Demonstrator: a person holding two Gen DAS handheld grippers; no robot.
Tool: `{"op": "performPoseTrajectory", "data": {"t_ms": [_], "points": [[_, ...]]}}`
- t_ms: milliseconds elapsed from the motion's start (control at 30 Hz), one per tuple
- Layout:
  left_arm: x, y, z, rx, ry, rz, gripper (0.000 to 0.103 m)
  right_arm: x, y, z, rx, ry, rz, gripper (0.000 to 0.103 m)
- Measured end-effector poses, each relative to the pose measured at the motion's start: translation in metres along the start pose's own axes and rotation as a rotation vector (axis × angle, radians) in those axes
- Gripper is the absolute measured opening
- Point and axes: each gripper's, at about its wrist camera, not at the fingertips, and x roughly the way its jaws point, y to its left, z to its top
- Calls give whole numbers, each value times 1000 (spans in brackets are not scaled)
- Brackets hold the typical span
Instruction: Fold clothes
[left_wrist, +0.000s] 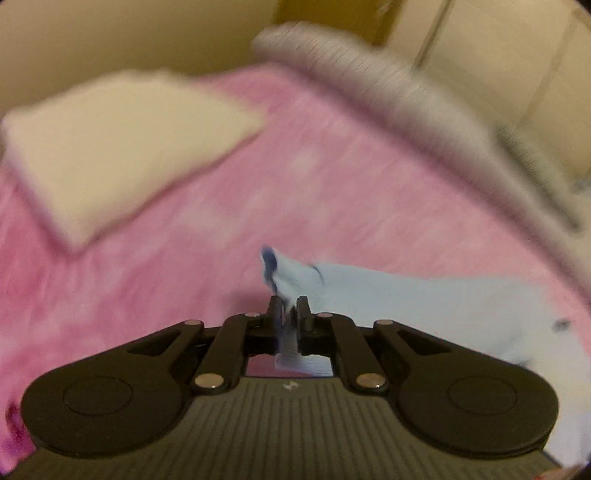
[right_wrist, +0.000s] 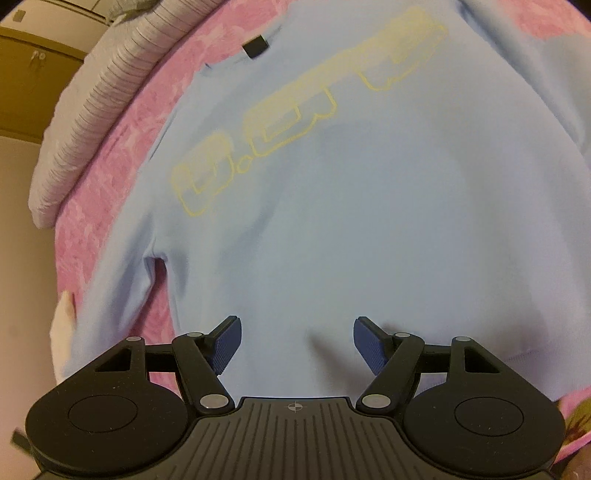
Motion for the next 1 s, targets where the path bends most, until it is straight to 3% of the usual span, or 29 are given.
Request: {"op": "performPoseTrajectory", "data": {"t_ms": [100,200,300,467,633,700,767,933,967,1000], "points": [[-1,1,-12,-47,22,73,8,-1,-7,-7,3,7,-15,71],[-24,-4,-22,-159,22,54,8,-18,-22,-13,19,-20,-32,71],[-40,-38,-37,-187,90,-57,8,-45,-54,-21,99,-96,-57,71],[-53,-138,-82,-41,256,-295,10,-102,-140,-47,428,-322,-7,71],[-55,-229,-118,0,324,-481,10,-146,-224,-60,634,-519,-15,70],[-58,-248,-127,-6,322,-501,10,-156,-254,-59,673,-560,-12,70],[-65,-260,-137,-23,313,-493,10,-161,-282,-54,708,-584,13,62],[-84,-275,-162,-94,301,-420,11,-145,-340,-29,808,-519,98,61],[-90,-277,-168,-108,297,-407,11,-140,-350,-24,832,-503,122,32],[-95,-279,-171,-121,292,-401,11,-137,-358,-18,841,-490,136,16]]}}
